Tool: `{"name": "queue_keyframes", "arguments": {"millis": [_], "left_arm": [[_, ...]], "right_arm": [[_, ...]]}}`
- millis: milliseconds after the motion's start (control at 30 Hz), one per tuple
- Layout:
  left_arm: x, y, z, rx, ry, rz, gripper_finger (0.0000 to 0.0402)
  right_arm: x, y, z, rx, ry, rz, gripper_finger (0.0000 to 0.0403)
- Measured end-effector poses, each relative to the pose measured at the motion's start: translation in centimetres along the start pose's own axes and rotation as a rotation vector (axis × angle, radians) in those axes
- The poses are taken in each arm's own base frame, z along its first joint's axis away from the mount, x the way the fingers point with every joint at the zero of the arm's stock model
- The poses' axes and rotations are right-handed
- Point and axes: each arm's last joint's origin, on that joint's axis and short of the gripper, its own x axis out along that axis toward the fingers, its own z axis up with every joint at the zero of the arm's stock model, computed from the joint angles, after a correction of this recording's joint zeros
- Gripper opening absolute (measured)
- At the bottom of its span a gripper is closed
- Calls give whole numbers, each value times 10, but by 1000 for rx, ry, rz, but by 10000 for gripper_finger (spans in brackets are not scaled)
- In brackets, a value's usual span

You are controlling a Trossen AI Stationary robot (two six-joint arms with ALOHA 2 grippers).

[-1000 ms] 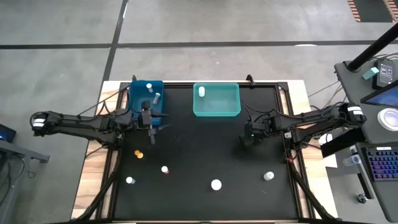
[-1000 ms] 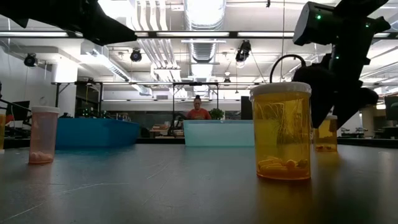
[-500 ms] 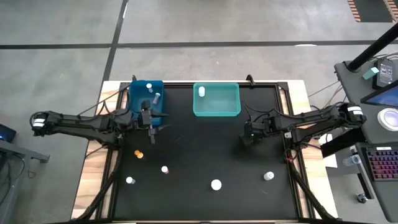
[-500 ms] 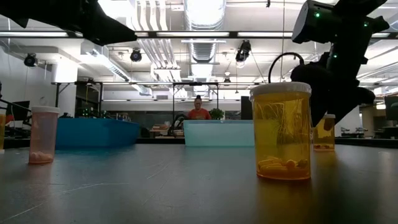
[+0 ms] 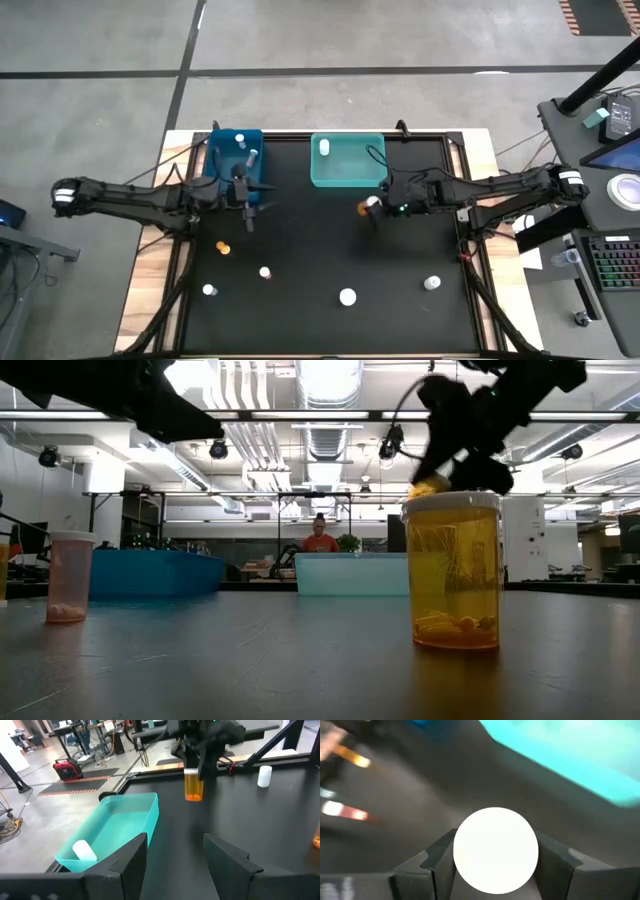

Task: Pick and place medicine bottles into bin by pill shape (circle, oval)
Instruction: Put the top orange capsule bottle into the blue bin

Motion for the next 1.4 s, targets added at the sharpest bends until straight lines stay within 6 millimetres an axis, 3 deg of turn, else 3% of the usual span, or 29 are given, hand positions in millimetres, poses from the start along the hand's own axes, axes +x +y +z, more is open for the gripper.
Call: {"name": "queue_keyframes", "arguments": {"millis": [200, 567, 733, 1000, 1400], "left_arm": [[8, -2, -4, -10, 38, -5, 178], [14, -4, -2, -39, 8, -1, 178], [15, -4, -2, -95, 7, -1, 178], [24, -7, -8, -114, 52, -6, 180], [54, -18, -23, -152, 105, -46, 290]], "right_arm": [[2, 18, 24, -98, -105, 75, 201], [37, 70, 69, -403, -111, 59, 201], [52, 87, 81, -497, -69, 38, 201], [72, 105, 90, -596, -25, 145, 201], [81, 115, 97, -656, -38, 165, 201]]}}
